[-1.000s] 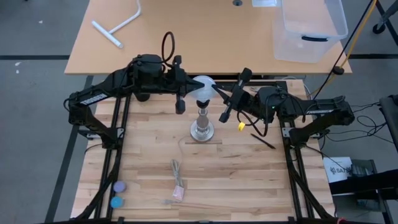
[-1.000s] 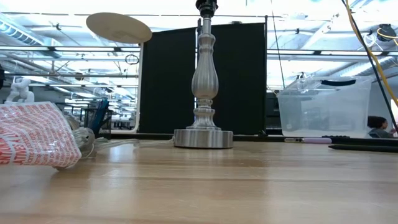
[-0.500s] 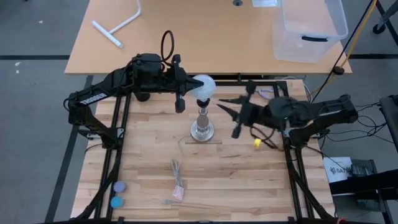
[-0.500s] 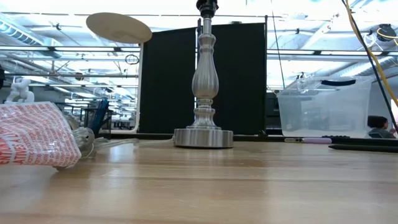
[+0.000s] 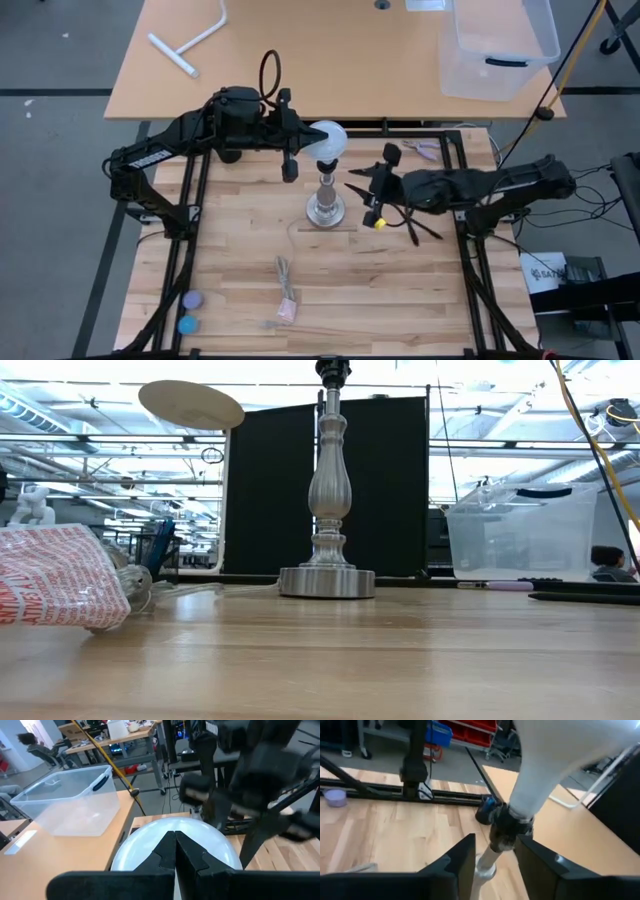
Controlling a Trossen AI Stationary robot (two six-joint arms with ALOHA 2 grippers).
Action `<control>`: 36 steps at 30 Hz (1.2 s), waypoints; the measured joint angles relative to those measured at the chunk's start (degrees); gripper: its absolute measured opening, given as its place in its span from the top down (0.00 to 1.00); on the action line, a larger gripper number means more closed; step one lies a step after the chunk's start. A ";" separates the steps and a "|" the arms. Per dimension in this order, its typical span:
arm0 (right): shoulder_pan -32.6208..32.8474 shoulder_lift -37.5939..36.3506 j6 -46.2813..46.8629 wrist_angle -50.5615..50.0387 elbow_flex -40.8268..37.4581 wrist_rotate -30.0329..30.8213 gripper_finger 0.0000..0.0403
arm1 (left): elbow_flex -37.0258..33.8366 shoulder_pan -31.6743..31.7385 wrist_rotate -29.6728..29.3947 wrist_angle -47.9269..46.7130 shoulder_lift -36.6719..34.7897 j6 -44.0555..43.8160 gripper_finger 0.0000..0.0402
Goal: Screw lightbulb
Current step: Insert the lightbulb into the lamp
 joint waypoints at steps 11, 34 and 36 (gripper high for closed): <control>-3.05 -0.13 -1.42 31.45 -15.16 -0.15 0.58 | -0.02 0.00 0.13 -0.07 0.02 -0.94 1.00; -12.27 3.93 -0.60 47.45 -15.19 -13.77 0.30 | -0.07 0.00 0.22 0.08 0.07 -1.12 1.00; -12.88 3.93 -0.09 47.78 -15.19 -14.66 0.32 | -0.07 0.00 0.22 0.11 0.07 -1.10 1.00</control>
